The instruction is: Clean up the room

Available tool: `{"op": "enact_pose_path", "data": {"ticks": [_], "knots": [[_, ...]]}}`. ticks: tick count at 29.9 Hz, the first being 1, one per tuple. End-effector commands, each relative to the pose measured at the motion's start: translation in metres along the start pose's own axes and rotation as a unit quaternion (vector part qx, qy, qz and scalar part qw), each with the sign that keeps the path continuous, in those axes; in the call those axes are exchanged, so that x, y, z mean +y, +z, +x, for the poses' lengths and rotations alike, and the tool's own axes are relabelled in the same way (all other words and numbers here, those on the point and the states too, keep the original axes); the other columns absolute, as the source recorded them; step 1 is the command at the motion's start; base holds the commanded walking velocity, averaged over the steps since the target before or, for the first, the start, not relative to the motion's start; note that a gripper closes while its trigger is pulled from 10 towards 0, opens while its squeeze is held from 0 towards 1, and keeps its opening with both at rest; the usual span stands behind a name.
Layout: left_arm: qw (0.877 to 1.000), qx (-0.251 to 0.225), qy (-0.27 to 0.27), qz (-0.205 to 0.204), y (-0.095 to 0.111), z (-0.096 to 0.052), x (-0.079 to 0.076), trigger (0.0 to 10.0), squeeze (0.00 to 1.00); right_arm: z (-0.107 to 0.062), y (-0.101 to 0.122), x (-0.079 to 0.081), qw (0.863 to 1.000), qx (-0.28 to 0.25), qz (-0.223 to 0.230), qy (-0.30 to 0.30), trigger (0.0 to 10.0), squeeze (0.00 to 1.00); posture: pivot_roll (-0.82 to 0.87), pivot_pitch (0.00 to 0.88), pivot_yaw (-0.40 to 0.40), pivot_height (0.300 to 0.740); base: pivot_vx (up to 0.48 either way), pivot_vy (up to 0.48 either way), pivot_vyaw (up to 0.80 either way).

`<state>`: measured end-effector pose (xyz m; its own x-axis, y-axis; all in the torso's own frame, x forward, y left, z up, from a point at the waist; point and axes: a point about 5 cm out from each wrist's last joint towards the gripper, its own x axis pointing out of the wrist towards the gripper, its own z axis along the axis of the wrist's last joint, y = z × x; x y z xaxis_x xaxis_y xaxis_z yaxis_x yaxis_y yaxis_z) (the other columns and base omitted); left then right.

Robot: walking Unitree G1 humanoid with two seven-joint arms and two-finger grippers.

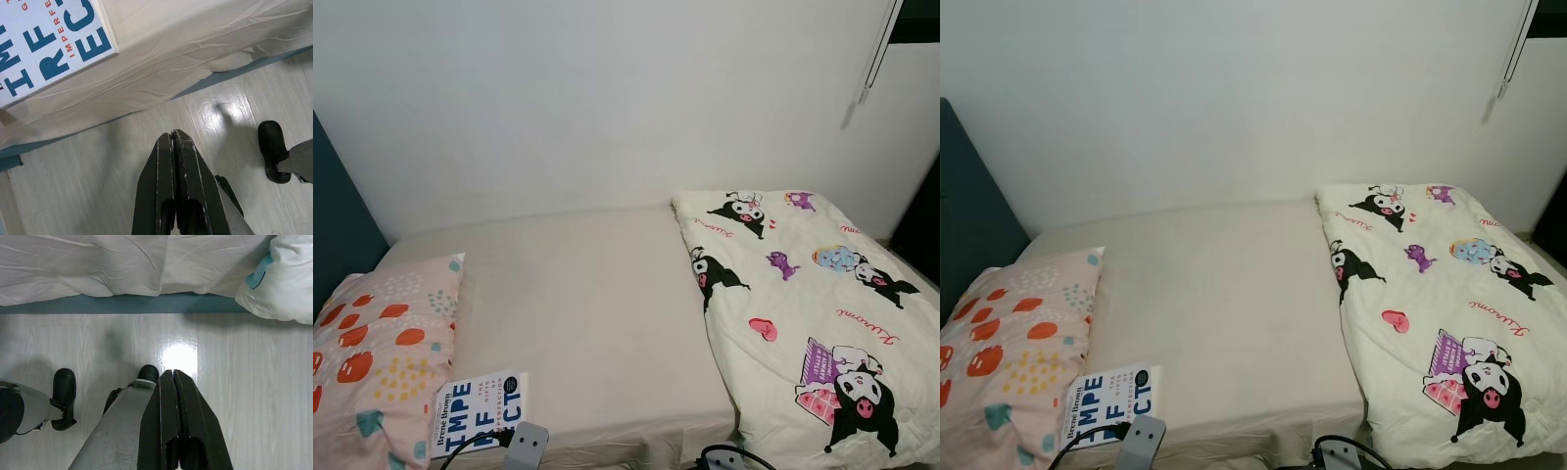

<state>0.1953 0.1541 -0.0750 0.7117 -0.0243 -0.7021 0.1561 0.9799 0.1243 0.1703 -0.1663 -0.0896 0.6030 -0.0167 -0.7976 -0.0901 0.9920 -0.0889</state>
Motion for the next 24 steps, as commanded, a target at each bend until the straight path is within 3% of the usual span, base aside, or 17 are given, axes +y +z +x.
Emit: {"op": "enact_pose_path", "data": {"ticks": [1, 14, 24], "knots": [[1.000, 0.009, -0.001, 0.001, -0.0048, -0.0011, -0.0019, 10.0, 0.00, -0.0002, 0.0003, 0.0003, 1.000, -0.004, 0.010, 0.001, 10.0, 0.00, 0.01, 0.000, 0.009, 0.740, 0.000, 0.000, 0.00], [1.000, 0.008, -0.001, 0.003, -0.0027, -0.0004, -0.0013, 10.0, 0.00, -0.0003, -0.0001, 0.0030, 0.999, -0.003, 0.038, 0.026, 10.0, 0.00, 0.01, 0.000, 0.010, 0.740, 0.000, 0.000, 0.00], [1.000, 0.009, 0.000, 0.001, -0.0037, -0.0007, -0.0029, 10.0, 0.00, -0.0003, -0.0019, 0.0036, 0.999, 0.007, 0.009, 0.033, 10.0, 0.00, 0.02, 0.000, 0.002, 0.740, 0.000, 0.000, 0.00]]}}
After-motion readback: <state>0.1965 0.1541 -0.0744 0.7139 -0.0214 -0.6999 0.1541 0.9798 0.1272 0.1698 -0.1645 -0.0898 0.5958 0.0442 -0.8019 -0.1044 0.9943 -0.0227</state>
